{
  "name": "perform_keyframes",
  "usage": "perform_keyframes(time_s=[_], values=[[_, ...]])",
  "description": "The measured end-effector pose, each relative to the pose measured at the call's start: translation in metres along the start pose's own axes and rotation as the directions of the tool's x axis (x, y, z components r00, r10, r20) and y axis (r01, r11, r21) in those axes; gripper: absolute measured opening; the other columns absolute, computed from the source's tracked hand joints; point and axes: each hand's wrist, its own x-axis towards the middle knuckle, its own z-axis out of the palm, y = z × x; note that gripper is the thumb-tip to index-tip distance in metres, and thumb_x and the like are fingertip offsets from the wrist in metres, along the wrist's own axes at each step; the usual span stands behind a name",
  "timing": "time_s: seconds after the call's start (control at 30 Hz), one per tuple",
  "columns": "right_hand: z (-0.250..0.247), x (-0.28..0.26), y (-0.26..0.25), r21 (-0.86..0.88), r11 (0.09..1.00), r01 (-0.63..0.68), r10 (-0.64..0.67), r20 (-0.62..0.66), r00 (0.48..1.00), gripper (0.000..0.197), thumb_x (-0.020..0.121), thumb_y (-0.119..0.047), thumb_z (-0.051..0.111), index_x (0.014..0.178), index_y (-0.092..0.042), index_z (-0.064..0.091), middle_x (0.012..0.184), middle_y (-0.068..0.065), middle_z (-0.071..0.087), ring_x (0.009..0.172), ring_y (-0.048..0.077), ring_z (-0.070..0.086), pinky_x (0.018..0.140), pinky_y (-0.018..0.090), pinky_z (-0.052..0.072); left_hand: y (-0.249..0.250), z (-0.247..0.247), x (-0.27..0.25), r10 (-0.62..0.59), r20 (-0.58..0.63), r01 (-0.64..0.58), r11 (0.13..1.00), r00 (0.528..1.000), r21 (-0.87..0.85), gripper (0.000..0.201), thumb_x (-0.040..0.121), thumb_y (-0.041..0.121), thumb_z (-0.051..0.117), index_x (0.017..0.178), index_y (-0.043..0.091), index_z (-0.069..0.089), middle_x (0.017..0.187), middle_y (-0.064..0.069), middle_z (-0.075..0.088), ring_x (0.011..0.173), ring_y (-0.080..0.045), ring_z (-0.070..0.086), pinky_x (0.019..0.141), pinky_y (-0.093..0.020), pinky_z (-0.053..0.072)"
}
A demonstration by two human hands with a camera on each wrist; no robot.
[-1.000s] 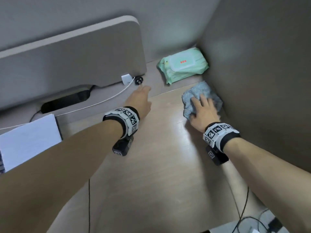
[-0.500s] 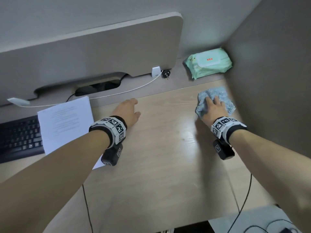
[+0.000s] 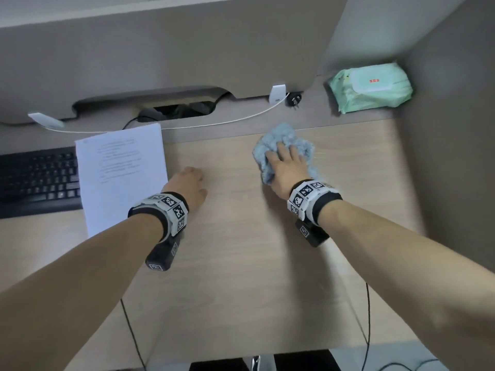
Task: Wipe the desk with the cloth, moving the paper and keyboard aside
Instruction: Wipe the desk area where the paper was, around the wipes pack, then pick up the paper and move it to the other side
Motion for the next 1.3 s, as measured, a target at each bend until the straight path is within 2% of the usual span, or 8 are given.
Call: perform_keyframes(time_s=[0.1,0.23,0.37,0.6,0.83,0.97,1.13,1.3], values=[[0.01,-0.013,0.007,-0.064,0.985,0.16,-0.159,0.018,0.987,0.076,0.089,-0.042,0.064,0.153,-0.027,0.025,0.165,0.005,0.007,0.15,0.037,0.006,0.121,0.052,0.008,0.0,0.0,0.002,0.012,-0.006,-0.012,1.0,1.0,0.009,0.041,0.089,0.025,0.053,0.127,0.013,0.054,0.137,-0.011,0.046,0.117,-0.034,0.053,0.095,-0.042,0.048],[-0.016,0.002,0.068,-0.063,0.994,-0.089,0.085,-0.058,0.995,0.076,0.09,-0.043,0.06,0.154,-0.024,0.023,0.165,0.008,0.009,0.149,0.039,0.011,0.12,0.055,0.012,-0.002,-0.001,0.004,0.02,0.004,-0.02,1.0,1.0,0.019,0.044,0.09,0.027,0.051,0.133,0.018,0.052,0.144,-0.005,0.041,0.125,-0.031,0.049,0.101,-0.041,0.044],[-0.027,0.032,0.036,-0.056,0.978,-0.203,0.201,-0.049,0.978,0.078,0.09,-0.042,0.061,0.153,-0.019,0.021,0.164,0.012,0.006,0.148,0.041,0.007,0.118,0.057,0.013,-0.007,0.002,-0.002,0.052,-0.018,-0.051,0.998,0.998,0.048,0.041,0.092,0.025,0.049,0.132,0.019,0.054,0.142,-0.002,0.043,0.124,-0.029,0.048,0.101,-0.043,0.045],[0.011,-0.008,-0.02,-0.143,0.936,0.32,-0.313,0.072,0.947,0.081,0.089,-0.03,0.066,0.155,-0.027,0.02,0.166,0.003,0.002,0.152,0.032,0.001,0.12,0.048,-0.001,-0.008,-0.001,-0.002,0.077,-0.034,-0.075,0.995,0.996,0.061,0.035,0.092,0.023,0.047,0.125,0.019,0.059,0.135,-0.001,0.047,0.12,-0.027,0.048,0.096,-0.043,0.047],[-0.022,0.016,0.023,-0.103,0.994,-0.034,0.035,0.006,0.999,0.078,0.093,-0.033,0.061,0.156,-0.022,0.016,0.166,0.008,0.001,0.15,0.039,0.0,0.121,0.055,0.008,-0.008,0.003,-0.01,0.074,-0.037,-0.072,0.996,0.997,0.052,0.043,0.092,0.024,0.048,0.135,0.021,0.051,0.149,0.0,0.039,0.131,-0.027,0.041,0.103,-0.044,0.042],[-0.011,0.029,-0.043,-0.114,0.992,0.059,-0.052,0.071,0.996,0.081,0.091,-0.028,0.06,0.156,-0.02,0.013,0.165,0.011,-0.004,0.149,0.042,-0.005,0.12,0.057,0.005,-0.014,0.003,-0.014,0.069,-0.009,-0.069,0.995,0.998,-0.075,0.047,0.094,0.026,0.049,0.141,0.021,0.045,0.156,0.002,0.032,0.138,-0.025,0.037,0.111,-0.038,0.034],[0.005,0.007,-0.104,-0.146,0.941,0.304,-0.276,0.183,0.944,0.071,0.085,-0.034,0.059,0.149,-0.023,0.031,0.162,0.011,0.01,0.146,0.042,0.008,0.116,0.06,0.014,-0.046,-0.02,-0.03,-0.132,-0.236,0.01,0.889,0.963,-0.458,0.026,0.091,0.018,0.052,0.114,0.015,0.064,0.121,-0.004,0.063,0.112,-0.026,0.057,0.098,-0.035,0.046],[-0.008,-0.012,-0.145,-0.15,0.952,0.266,-0.273,-0.03,0.962,0.047,0.079,-0.041,0.055,0.12,-0.018,0.061,0.14,0.008,0.042,0.134,0.035,0.026,0.108,0.055,0.025,-0.116,-0.04,-0.049,-0.412,-0.268,0.194,0.79,0.871,-0.582,0.019,0.09,0.026,0.058,0.106,0.015,0.064,0.109,-0.002,0.066,0.102,-0.024,0.059,0.091,-0.033,0.047]])
